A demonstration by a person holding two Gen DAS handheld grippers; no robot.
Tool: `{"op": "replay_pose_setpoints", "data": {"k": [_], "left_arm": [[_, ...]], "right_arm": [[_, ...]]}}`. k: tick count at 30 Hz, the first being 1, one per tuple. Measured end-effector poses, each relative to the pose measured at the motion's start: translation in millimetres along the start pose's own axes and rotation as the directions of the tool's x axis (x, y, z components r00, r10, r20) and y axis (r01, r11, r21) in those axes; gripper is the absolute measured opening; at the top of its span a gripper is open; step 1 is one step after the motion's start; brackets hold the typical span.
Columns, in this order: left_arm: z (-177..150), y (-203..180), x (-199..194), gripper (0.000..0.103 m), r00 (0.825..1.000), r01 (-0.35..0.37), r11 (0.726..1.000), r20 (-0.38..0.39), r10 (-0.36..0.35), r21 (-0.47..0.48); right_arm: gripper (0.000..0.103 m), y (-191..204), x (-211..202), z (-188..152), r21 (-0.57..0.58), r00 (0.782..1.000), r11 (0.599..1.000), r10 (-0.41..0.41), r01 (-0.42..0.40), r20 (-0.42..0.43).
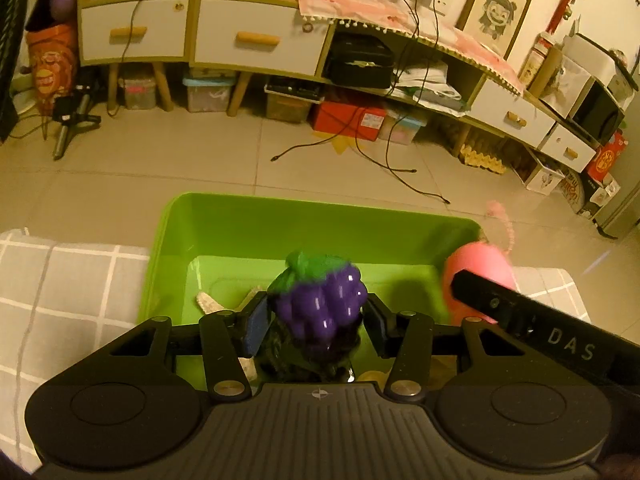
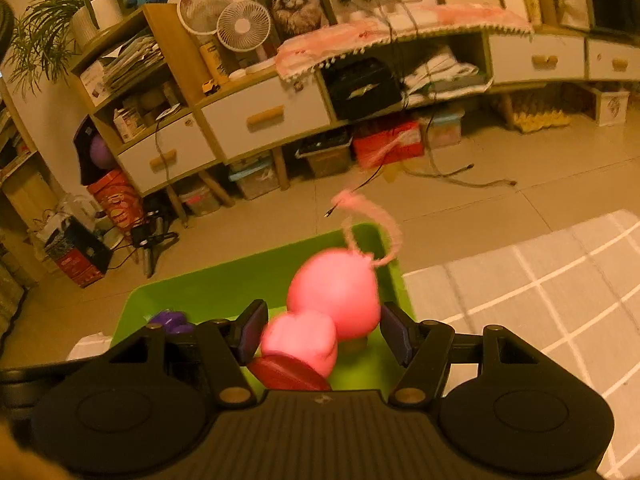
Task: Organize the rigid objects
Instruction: 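Open the right tool to drop the pig while the left tool releases the grapes into the bin, then move both tools back from the bin to the pink block and orange ring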
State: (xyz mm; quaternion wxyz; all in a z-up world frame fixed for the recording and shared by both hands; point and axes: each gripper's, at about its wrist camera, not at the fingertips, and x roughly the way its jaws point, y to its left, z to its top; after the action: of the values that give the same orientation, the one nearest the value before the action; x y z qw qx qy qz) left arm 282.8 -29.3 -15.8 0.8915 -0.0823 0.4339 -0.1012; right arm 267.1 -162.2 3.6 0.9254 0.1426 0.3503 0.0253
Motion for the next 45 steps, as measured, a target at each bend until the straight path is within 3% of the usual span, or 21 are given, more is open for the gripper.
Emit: {"op": "replay_pose_setpoints", "data": {"k": [4, 20, 35, 38, 45], "left_arm": [[3, 0, -5, 0.072, 1.000, -0.005, 1.000, 0.030, 0.006, -0.014], [-5, -6, -43, 0.092, 0.997, -0.031, 0.999, 0.076, 0.034, -0.034], [-30, -13, -93, 0.099, 0.992, -0.045, 0.999, 0.121, 0.047, -0.017], [-39, -13, -102, 0.101, 0.990, -0.048, 0.999, 0.131, 0.049, -0.008], [-60, -11, -115, 0.101, 0.990, -0.058, 0.998, 0.128, 0.056, 0.011]], "right_arm": [[0.041, 1, -8, 3, -0.011, 1.000, 1.000, 0.009, -0.008, 0.018], [0.050, 7, -50, 1, -0.020, 1.000, 1.000, 0.003, -0.002, 0.030], [0.052, 14, -107, -12, -0.043, 0.999, 0.999, -0.001, 0.002, 0.035], [0.061, 14, -119, -20, -0.047, 0.999, 0.999, -0.002, 0.004, 0.037], [0.064, 5, -135, -41, -0.062, 1.000, 0.998, -0.021, 0.022, 0.003]]}}
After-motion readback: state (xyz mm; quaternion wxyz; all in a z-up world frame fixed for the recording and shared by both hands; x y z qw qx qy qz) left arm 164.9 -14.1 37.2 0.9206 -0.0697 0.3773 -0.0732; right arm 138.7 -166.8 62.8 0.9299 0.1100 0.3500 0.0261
